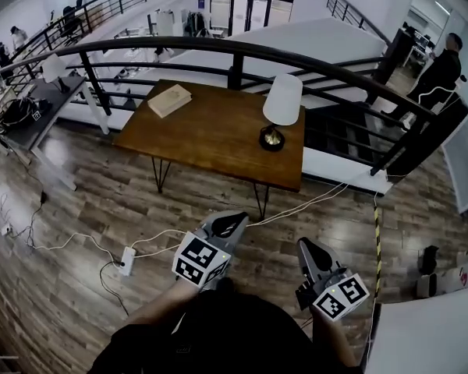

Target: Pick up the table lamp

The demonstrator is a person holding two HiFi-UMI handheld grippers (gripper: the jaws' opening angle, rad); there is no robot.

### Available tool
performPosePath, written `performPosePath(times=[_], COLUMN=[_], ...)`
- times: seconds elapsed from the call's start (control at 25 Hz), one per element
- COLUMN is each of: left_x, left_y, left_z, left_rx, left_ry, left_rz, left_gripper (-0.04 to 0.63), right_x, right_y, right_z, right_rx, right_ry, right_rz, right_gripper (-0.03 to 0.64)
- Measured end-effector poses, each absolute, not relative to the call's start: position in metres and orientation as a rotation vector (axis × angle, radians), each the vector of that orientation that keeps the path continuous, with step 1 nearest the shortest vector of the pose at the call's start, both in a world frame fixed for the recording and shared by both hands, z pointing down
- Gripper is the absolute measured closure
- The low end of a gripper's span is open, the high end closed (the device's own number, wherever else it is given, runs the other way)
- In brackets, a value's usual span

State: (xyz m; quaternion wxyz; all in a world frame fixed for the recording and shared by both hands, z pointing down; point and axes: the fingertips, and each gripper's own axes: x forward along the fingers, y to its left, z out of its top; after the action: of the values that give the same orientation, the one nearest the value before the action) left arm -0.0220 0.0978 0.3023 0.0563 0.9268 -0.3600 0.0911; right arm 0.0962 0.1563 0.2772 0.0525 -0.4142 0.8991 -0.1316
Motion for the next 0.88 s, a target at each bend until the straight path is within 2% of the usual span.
performPosePath(times=[0.36, 0.88], left_x=[-0.035, -0.044], left_y=[0.042, -0.054], left_z=[0.298, 0.316], left_rx=[2.851, 2.77], left_ry=[-1.018, -1.093], left_rz=[0.273, 0.303], left_gripper=[0.588, 0.588], right_x=[0.061, 0.056], right_y=[0.106, -0.008], right_z=[0.284, 0.303], right_rx=[-1.264, -1.205], right_ry=[2.749, 2.789], right_rz=[-0.425, -0.433], right_gripper=[0.603, 0.603])
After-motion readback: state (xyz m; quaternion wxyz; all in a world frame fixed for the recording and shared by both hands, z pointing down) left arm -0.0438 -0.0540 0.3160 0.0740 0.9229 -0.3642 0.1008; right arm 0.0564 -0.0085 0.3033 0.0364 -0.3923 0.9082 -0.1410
